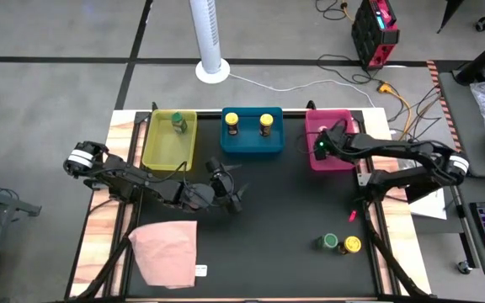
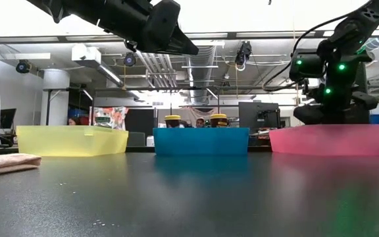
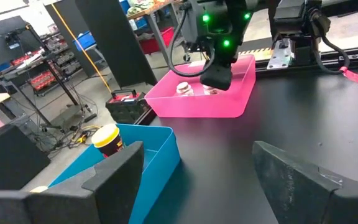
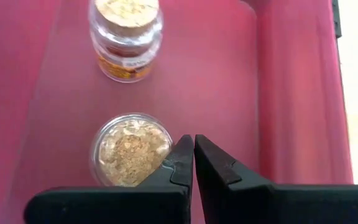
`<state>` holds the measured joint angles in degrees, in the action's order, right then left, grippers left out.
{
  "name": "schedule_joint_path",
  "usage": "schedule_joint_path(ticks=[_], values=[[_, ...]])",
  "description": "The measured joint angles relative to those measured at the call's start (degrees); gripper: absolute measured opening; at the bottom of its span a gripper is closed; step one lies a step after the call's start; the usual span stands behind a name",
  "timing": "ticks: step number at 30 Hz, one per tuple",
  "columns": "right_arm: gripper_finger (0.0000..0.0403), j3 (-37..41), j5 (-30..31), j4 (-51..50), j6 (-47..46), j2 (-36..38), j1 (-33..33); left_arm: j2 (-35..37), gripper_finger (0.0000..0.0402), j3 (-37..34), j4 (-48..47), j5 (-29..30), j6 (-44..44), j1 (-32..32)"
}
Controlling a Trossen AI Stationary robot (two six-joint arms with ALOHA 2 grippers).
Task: Sort spices by type
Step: Put the brown seasoning bottle into the pink bin, then put the green seasoning bottle into the yellow bin
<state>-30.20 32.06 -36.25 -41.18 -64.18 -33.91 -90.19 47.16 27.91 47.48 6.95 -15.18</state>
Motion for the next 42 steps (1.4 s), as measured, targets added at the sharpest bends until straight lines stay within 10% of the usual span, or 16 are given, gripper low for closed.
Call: schedule_joint_path(ticks=[22,31,42], values=[[0.0009,-10.3,-0.8,-13.0,5.7,7.0,5.4,2.1,0.0283,0.0,-2.6,0.0,-0.4,-3.4],[0.0009,-16.8,-21.7,-13.3,16.8,12.1,24.0,9.2,0.0283,0.0,-18.8,-6.5,-5.7,-8.8],[0.0009,-32.3,-23.2,-32.7,9.5,3.0,53.9,17.8,0.0283,0.0,-28.2,-6.4,-10.6,-10.4]])
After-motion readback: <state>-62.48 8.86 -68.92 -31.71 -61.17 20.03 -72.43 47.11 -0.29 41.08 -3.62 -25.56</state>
